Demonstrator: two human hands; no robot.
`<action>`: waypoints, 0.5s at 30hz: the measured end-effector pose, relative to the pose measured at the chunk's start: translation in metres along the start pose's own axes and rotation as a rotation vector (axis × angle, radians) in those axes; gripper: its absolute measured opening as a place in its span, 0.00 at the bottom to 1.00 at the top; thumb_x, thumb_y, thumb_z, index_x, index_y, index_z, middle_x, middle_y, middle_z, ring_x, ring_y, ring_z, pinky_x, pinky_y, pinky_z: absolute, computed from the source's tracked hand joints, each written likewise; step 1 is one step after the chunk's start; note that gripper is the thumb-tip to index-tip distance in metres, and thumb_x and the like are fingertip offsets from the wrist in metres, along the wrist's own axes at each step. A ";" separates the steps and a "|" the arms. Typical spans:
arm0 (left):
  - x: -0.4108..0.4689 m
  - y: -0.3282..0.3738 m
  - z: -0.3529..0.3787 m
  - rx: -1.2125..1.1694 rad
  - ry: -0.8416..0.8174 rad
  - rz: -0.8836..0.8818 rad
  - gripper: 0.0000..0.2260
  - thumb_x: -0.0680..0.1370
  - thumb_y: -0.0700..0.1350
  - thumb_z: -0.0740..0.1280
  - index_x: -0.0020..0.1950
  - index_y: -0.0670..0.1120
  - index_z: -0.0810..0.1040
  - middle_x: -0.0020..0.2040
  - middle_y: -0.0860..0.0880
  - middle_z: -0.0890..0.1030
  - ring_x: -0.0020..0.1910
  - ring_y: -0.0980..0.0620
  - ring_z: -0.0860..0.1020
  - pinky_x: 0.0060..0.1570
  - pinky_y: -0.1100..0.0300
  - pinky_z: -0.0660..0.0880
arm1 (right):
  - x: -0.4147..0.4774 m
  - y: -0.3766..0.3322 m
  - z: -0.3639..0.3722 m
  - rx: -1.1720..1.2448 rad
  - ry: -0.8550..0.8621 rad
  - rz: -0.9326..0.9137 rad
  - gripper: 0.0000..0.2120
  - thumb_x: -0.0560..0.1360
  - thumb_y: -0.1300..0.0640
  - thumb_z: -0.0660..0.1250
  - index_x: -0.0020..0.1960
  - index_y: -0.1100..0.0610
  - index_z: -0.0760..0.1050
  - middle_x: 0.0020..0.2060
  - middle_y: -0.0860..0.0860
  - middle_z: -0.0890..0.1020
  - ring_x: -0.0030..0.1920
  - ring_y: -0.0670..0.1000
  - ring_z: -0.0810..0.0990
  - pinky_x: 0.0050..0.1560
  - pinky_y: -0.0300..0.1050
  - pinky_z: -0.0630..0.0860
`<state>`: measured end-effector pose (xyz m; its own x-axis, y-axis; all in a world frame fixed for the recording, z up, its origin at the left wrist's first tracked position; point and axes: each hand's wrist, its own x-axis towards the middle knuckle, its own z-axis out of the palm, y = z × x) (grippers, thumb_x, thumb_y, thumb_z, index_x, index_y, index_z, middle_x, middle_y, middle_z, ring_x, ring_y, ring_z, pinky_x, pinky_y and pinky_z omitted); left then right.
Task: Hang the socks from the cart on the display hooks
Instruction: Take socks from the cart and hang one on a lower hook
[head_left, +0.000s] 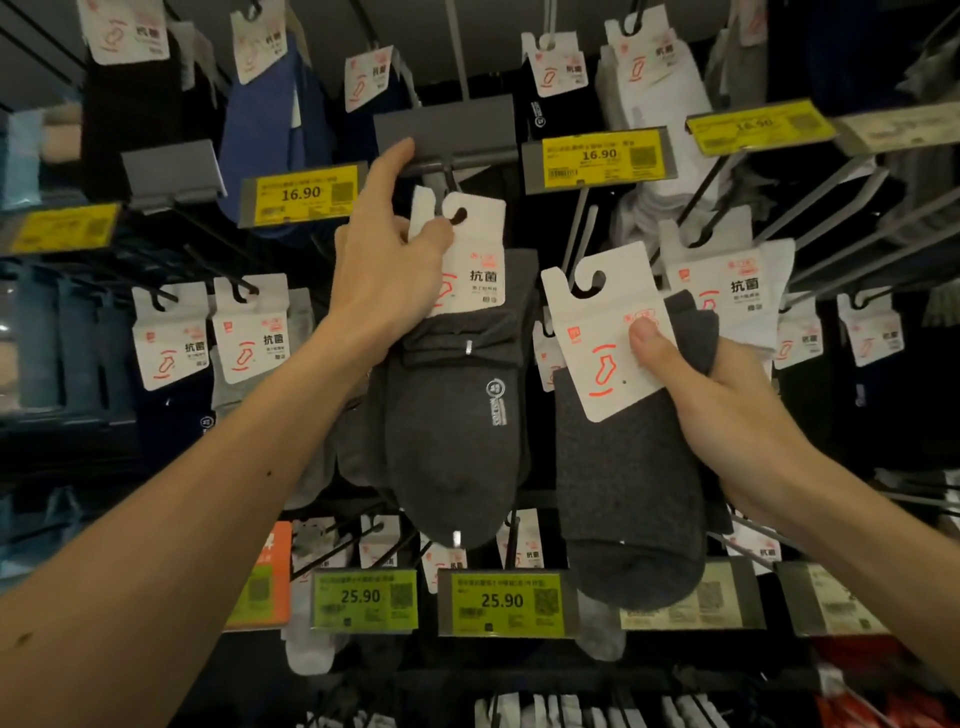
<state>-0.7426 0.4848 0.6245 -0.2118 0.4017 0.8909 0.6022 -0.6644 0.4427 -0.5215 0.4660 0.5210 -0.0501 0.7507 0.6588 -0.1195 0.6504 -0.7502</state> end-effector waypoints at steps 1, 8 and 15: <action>0.003 -0.002 -0.001 0.010 0.025 0.004 0.27 0.79 0.46 0.65 0.74 0.65 0.63 0.45 0.47 0.83 0.47 0.47 0.82 0.47 0.50 0.80 | 0.000 0.001 0.000 0.005 -0.006 -0.001 0.12 0.76 0.46 0.63 0.52 0.49 0.82 0.46 0.44 0.87 0.48 0.43 0.86 0.49 0.43 0.78; 0.001 0.004 -0.008 0.136 -0.035 0.020 0.28 0.75 0.50 0.64 0.71 0.69 0.62 0.63 0.45 0.79 0.61 0.38 0.77 0.58 0.37 0.76 | 0.000 0.002 0.002 0.022 -0.024 0.010 0.14 0.71 0.43 0.64 0.48 0.48 0.83 0.45 0.45 0.87 0.47 0.44 0.86 0.51 0.46 0.78; 0.007 0.007 -0.004 0.158 -0.061 0.014 0.30 0.78 0.41 0.66 0.73 0.64 0.59 0.56 0.46 0.78 0.52 0.43 0.79 0.48 0.47 0.79 | 0.001 0.000 0.002 0.019 -0.034 -0.007 0.13 0.71 0.43 0.64 0.49 0.48 0.82 0.45 0.44 0.87 0.46 0.43 0.86 0.48 0.42 0.77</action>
<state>-0.7432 0.4806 0.6345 -0.1589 0.4337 0.8869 0.7193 -0.5644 0.4049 -0.5235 0.4662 0.5219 -0.0829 0.7417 0.6656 -0.1392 0.6527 -0.7447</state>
